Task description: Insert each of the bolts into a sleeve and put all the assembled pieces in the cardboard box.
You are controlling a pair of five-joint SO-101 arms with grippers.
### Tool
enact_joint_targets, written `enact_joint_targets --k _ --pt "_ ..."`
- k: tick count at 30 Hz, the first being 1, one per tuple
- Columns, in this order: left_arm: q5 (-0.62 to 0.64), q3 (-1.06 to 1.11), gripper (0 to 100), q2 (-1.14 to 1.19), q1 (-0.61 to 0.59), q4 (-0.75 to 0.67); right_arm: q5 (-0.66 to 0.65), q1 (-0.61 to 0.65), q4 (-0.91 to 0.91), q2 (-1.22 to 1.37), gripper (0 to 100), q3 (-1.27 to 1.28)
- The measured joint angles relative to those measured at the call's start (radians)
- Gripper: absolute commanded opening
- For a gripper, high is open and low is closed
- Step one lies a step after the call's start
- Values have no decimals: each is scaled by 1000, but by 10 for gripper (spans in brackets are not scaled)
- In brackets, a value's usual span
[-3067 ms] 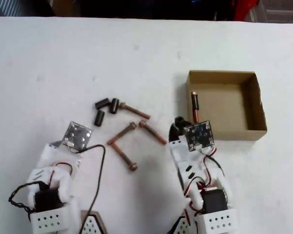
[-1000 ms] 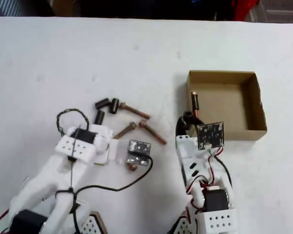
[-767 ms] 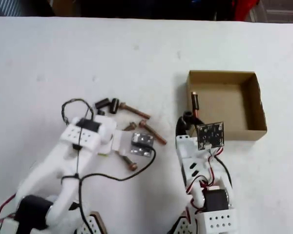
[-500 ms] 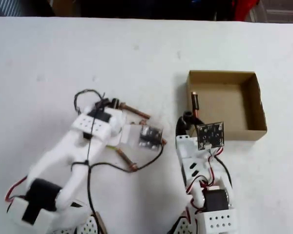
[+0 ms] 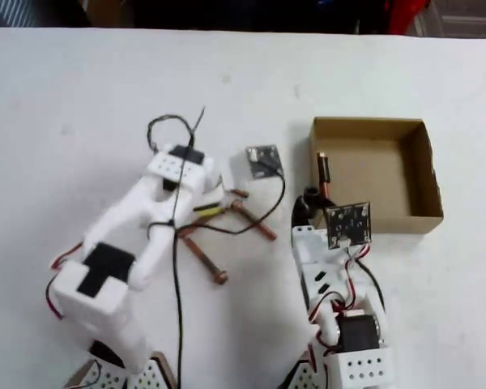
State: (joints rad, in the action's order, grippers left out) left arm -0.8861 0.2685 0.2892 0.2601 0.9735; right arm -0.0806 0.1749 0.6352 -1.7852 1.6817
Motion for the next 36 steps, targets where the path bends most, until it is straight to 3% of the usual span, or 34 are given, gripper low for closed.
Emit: enact_joint_targets --k 6,14,24,36 --pt "109 -170 132 41 0 143 0 0 3 0 16 0" --pt "189 -238 132 41 2 241 0 0 3 0 16 0" --pt "328 -216 132 43 11 253 0 0 3 0 16 0" --pt "342 -172 132 43 48 253 0 0 3 0 16 0"
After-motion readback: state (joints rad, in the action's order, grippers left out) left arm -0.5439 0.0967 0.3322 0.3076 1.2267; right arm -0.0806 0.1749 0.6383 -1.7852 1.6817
